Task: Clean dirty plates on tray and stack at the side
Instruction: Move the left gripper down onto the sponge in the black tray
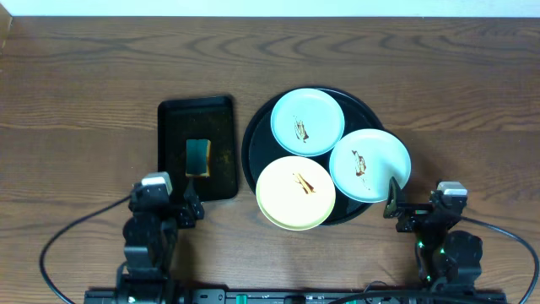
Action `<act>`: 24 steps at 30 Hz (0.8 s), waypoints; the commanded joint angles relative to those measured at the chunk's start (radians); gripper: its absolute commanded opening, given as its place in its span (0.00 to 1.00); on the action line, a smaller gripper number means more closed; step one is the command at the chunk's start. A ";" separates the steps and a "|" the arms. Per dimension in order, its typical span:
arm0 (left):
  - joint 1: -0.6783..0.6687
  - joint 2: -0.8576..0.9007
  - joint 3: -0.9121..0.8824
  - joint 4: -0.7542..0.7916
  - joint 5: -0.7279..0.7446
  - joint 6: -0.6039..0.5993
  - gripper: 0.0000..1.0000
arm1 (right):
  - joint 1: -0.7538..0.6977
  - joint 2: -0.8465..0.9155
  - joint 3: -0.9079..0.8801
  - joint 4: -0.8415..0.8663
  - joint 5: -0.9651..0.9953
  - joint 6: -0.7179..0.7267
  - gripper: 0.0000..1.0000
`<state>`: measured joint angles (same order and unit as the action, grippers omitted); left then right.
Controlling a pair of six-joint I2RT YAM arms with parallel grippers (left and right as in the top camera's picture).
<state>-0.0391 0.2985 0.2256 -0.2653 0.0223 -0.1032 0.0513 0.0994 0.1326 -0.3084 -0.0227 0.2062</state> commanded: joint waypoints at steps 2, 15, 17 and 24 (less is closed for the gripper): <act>0.006 0.171 0.173 -0.063 -0.008 0.001 0.85 | -0.005 0.111 0.129 -0.072 0.013 0.029 0.99; 0.006 0.695 0.699 -0.547 0.056 -0.024 0.85 | -0.005 0.633 0.555 -0.380 0.007 -0.023 0.99; 0.006 0.749 0.748 -0.602 0.057 -0.044 0.85 | -0.005 0.682 0.595 -0.403 -0.018 -0.028 0.99; 0.006 0.848 0.764 -0.585 0.131 -0.043 0.85 | -0.005 0.724 0.626 -0.416 -0.079 -0.028 0.99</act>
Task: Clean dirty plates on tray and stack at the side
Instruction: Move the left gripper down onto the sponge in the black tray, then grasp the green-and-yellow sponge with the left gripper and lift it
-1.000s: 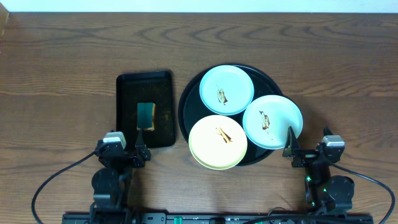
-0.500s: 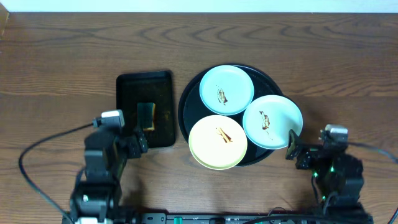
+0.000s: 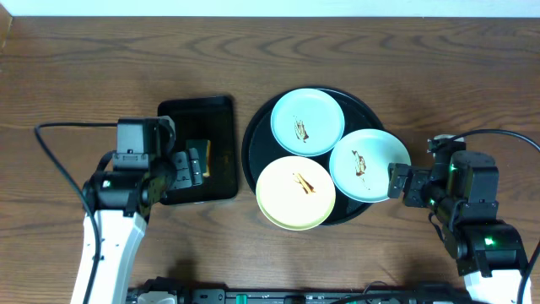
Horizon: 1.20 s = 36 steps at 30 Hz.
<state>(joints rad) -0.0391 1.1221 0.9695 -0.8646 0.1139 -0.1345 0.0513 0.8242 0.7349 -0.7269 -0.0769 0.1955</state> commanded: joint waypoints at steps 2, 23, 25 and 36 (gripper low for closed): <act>0.006 0.042 0.021 0.082 0.033 -0.013 0.85 | -0.005 -0.001 0.023 0.011 -0.018 -0.017 0.99; 0.003 0.513 0.021 0.344 -0.055 -0.016 0.76 | -0.005 -0.001 0.023 0.016 -0.018 -0.017 0.99; 0.003 0.546 0.021 0.347 -0.054 -0.016 0.73 | -0.005 -0.001 0.023 0.016 -0.018 -0.017 0.99; -0.032 0.617 0.021 0.353 -0.055 -0.016 0.23 | -0.005 -0.001 0.023 0.016 -0.018 -0.017 0.99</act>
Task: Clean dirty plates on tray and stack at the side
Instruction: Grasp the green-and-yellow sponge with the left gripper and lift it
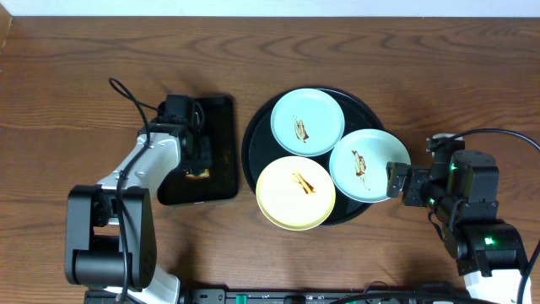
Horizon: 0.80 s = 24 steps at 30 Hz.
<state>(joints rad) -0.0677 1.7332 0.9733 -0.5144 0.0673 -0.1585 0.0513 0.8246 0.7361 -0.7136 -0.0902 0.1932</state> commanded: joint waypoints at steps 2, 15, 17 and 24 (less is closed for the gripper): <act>-0.004 0.005 0.018 -0.003 -0.009 0.007 0.08 | -0.005 -0.002 0.022 0.003 -0.005 -0.014 0.99; -0.004 -0.138 0.030 -0.030 -0.008 -0.011 0.40 | -0.005 -0.002 0.022 0.003 -0.005 -0.014 0.99; -0.004 -0.126 0.014 -0.028 -0.008 -0.012 0.40 | -0.005 -0.002 0.022 0.003 -0.004 -0.014 0.99; -0.004 -0.057 -0.008 -0.010 -0.008 -0.011 0.48 | -0.005 -0.002 0.022 0.003 -0.005 -0.015 0.99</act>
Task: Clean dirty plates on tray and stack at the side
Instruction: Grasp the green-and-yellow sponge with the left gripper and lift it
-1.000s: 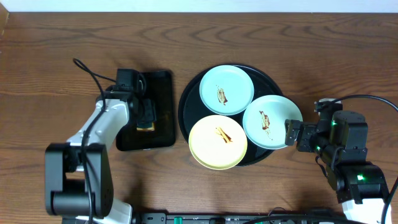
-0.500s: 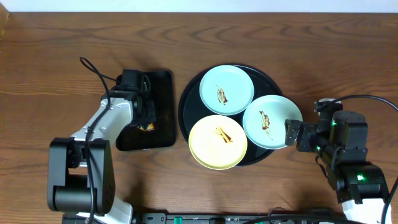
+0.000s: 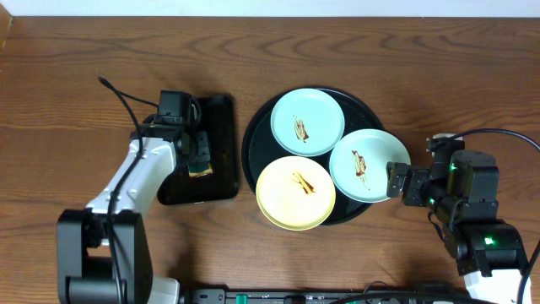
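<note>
A round black tray (image 3: 253, 143) holds three plates with brown smears: a light blue plate (image 3: 316, 110) at the back, a second light blue plate (image 3: 375, 152) at the right, and a yellow plate (image 3: 283, 203) in front. A green and yellow sponge (image 3: 202, 169) lies in a small black rectangular tray (image 3: 221, 127) to the left. My left gripper (image 3: 199, 157) is down over the sponge and hides most of it; its jaws cannot be made out. My right gripper (image 3: 395, 180) sits at the right rim of the right-hand blue plate, and its opening is not visible from above.
Bare brown wooden table (image 3: 439, 76) lies to the right of and behind the round tray, and more to the far left. Cables run from both arms toward the front edge.
My left arm's wrist shifted slightly back and left while the gripper stayed over the sponge. The sponge's front edge shows a little more. The right arm and the plates have not moved.
Both arms began folded at the table's front edge, with the sponge fully visible in its tray. Then the left gripper was beside the small tray and the right gripper at the right blue plate's rim. The left gripper then covered the sponge and remains there.
</note>
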Action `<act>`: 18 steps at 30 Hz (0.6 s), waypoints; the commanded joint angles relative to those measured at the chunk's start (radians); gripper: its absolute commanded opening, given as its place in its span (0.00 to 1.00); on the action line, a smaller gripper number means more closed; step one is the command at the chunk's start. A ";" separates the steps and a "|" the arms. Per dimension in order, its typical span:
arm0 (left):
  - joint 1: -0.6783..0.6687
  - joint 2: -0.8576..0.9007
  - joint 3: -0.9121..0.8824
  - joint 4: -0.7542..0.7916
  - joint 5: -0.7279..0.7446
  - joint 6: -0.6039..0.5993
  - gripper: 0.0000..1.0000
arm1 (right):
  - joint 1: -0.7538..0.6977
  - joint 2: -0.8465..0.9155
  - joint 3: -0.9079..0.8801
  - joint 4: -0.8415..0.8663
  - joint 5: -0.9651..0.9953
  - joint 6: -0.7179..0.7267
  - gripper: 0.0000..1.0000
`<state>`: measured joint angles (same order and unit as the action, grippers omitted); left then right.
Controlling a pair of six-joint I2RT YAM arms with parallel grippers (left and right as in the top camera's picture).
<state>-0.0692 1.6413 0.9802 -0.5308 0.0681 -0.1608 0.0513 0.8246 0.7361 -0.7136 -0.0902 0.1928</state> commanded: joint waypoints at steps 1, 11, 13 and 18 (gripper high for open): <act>-0.002 0.045 -0.014 0.011 -0.009 -0.009 0.48 | -0.005 -0.002 0.022 0.003 -0.005 -0.014 0.99; -0.002 0.115 -0.014 0.021 -0.008 -0.018 0.42 | -0.005 -0.002 0.022 0.003 -0.005 -0.014 0.99; -0.002 0.115 -0.014 0.021 -0.008 -0.018 0.34 | -0.005 -0.002 0.022 0.003 -0.005 -0.014 0.99; -0.002 0.114 -0.014 0.019 -0.005 -0.029 0.08 | -0.005 -0.002 0.022 0.003 -0.005 -0.014 0.99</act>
<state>-0.0692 1.7336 0.9802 -0.5041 0.0681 -0.1818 0.0513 0.8246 0.7361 -0.7136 -0.0898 0.1932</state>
